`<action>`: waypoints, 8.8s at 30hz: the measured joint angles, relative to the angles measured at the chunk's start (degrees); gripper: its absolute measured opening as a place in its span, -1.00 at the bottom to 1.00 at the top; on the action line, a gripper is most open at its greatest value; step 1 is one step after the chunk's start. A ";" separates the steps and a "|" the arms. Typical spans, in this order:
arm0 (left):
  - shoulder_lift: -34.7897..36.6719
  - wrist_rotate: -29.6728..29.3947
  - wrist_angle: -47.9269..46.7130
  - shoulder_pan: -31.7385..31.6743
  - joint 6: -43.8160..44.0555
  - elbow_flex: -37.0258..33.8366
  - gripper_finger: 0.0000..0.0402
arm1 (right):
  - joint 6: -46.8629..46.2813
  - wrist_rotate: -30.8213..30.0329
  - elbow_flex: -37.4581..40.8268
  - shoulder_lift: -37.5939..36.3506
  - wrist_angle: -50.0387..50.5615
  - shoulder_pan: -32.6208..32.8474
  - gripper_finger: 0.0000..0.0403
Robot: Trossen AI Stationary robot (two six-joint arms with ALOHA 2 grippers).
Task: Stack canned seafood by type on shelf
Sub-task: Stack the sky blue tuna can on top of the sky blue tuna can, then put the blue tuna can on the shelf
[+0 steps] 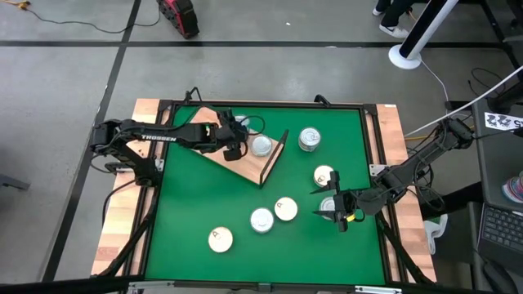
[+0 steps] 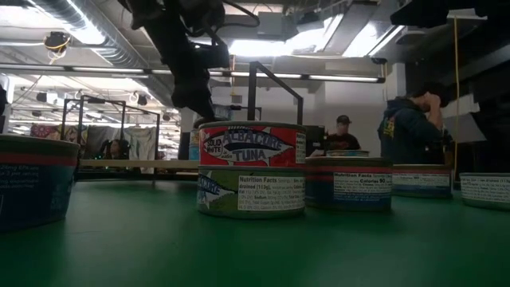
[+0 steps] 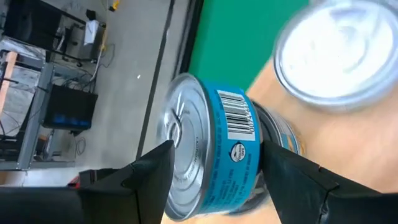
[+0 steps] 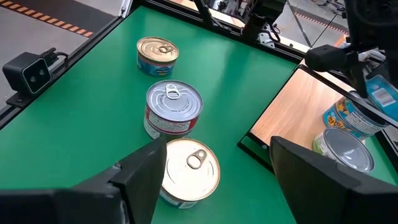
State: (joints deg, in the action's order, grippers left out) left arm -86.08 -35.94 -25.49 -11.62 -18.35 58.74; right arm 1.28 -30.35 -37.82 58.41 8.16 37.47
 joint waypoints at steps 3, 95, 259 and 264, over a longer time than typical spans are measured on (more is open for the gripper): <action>0.01 0.00 -2.86 0.47 0.86 0.00 0.16 | 0.00 0.00 0.02 0.00 0.99 0.00 0.41; -19.34 1.03 54.46 39.11 16.00 3.91 0.16 | 8.45 8.58 -0.04 33.60 -16.84 -5.40 -0.95; -29.82 -10.83 40.29 38.48 -5.86 16.44 -0.09 | -18.53 5.53 -11.80 8.35 7.33 -6.01 -0.23; -25.01 -16.45 35.59 38.87 -5.80 16.48 -0.08 | -18.51 5.45 -11.80 1.49 10.99 -5.99 -0.23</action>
State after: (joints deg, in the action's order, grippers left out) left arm -111.10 -52.39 10.10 27.24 -24.14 75.22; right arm -17.23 -24.90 -49.63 59.90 19.15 31.48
